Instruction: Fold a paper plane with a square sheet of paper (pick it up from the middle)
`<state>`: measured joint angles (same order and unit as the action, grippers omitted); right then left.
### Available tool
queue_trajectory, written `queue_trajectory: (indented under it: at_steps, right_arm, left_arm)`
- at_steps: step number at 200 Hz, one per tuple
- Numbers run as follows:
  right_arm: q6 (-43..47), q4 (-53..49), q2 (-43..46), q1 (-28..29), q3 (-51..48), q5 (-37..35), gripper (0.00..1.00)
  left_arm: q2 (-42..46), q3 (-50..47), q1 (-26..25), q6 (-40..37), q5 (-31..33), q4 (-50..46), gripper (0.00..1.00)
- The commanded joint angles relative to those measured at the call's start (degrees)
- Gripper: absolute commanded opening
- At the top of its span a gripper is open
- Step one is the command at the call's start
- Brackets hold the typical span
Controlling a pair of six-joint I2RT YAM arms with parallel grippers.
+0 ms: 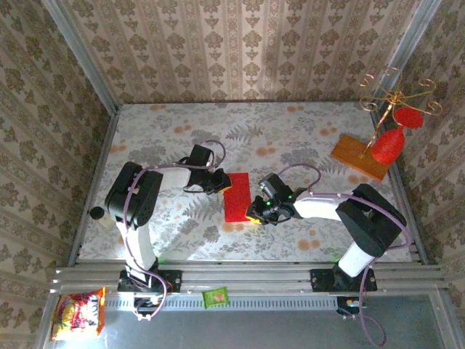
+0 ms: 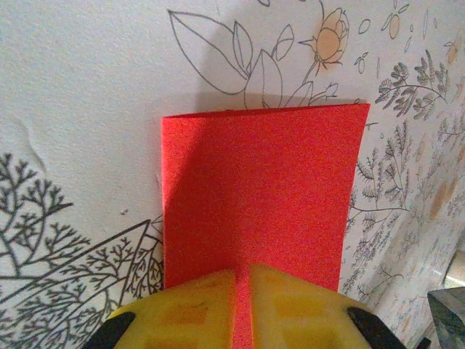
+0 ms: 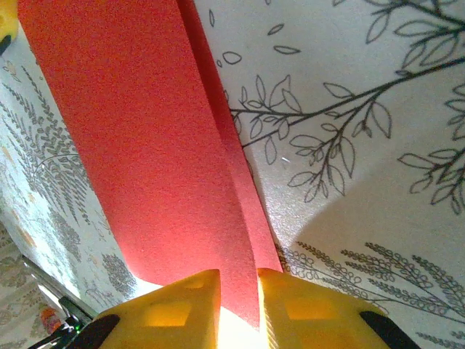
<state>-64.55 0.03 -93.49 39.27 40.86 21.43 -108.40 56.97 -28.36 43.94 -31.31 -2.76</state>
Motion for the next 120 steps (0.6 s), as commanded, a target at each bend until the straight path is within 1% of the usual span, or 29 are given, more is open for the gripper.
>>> queue_trajectory:
  at_steps: [1,54,93,120]
  right_arm:
    - [-0.3,1.4,0.0,-0.3,-1.2,-1.2,0.21]
    - [-0.1,2.1,2.0,-0.7,-2.3,-1.2,0.19]
    - [0.0,2.5,2.8,-0.8,-2.9,-1.4,0.15]
    - [0.4,2.2,3.3,-0.7,-2.6,-1.4,0.11]
  left_arm:
    - [-2.3,-2.1,0.3,0.2,2.8,-3.0,0.15]
    - [-1.4,-1.4,0.3,-0.4,1.7,-2.8,0.15]
    - [0.4,-1.0,0.3,-1.1,-0.2,-0.7,0.15]
    - [4.0,-1.1,0.4,-2.0,-0.7,1.1,0.18]
